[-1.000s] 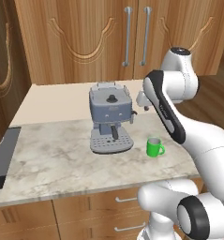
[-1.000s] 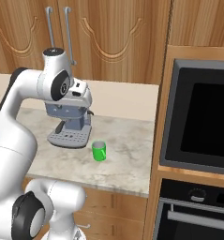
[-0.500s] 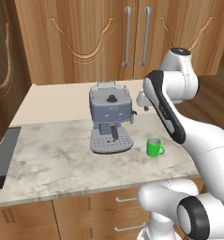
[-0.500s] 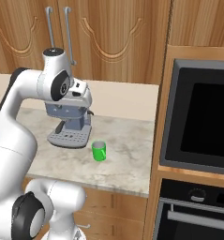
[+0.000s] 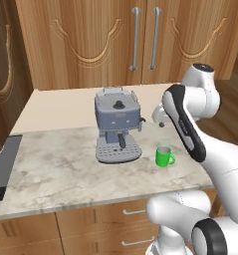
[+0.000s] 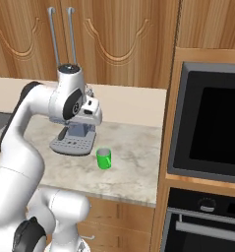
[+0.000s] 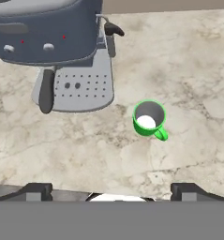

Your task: Pick the mug on the counter and place it in the cabinet with the handle facing the right, like the mugs already inside.

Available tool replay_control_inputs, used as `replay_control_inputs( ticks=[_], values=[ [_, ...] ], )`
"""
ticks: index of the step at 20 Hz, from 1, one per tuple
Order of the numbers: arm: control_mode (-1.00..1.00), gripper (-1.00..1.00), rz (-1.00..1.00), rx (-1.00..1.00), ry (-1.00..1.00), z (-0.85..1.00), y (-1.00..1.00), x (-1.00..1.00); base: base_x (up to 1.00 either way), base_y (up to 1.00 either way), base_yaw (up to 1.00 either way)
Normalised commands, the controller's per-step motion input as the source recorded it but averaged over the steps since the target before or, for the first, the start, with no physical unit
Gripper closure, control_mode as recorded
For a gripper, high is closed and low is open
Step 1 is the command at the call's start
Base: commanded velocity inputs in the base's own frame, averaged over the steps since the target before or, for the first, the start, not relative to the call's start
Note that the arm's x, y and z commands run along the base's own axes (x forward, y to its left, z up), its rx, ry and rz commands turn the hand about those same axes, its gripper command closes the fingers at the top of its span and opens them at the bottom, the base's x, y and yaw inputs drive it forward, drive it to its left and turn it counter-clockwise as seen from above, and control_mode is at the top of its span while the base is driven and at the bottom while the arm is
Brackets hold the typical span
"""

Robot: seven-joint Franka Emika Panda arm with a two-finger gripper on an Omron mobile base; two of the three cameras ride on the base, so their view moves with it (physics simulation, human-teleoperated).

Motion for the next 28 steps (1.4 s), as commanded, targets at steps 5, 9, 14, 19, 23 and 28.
replay_control_inputs(
  ticks=[5, 9, 14, 19, 23, 28],
  values=[
    [-1.0, -1.0, 0.0, 0.14, -0.18, -0.95, -0.49, -0.04, 0.0, 0.0, 0.0],
    [-1.0, -1.0, 0.05, -0.01, -0.16, -0.88, -0.32, 0.43, 0.0, 0.0, 0.0],
    [-1.0, -1.0, 0.03, -0.06, -0.1, -0.6, -0.36, 0.58, 0.0, 0.0, 0.0],
    [-1.0, -1.0, 0.02, -0.03, -0.06, -0.26, -0.33, 0.44, 0.0, 0.0, 0.0],
    [-1.0, -1.0, 0.05, -0.01, -0.02, -0.18, -0.37, 0.34, 0.0, 0.0, 0.0],
    [-1.0, -1.0, 0.05, 0.0, 0.11, -0.28, -0.31, 0.06, 0.0, 0.0, 0.0]
  ],
)
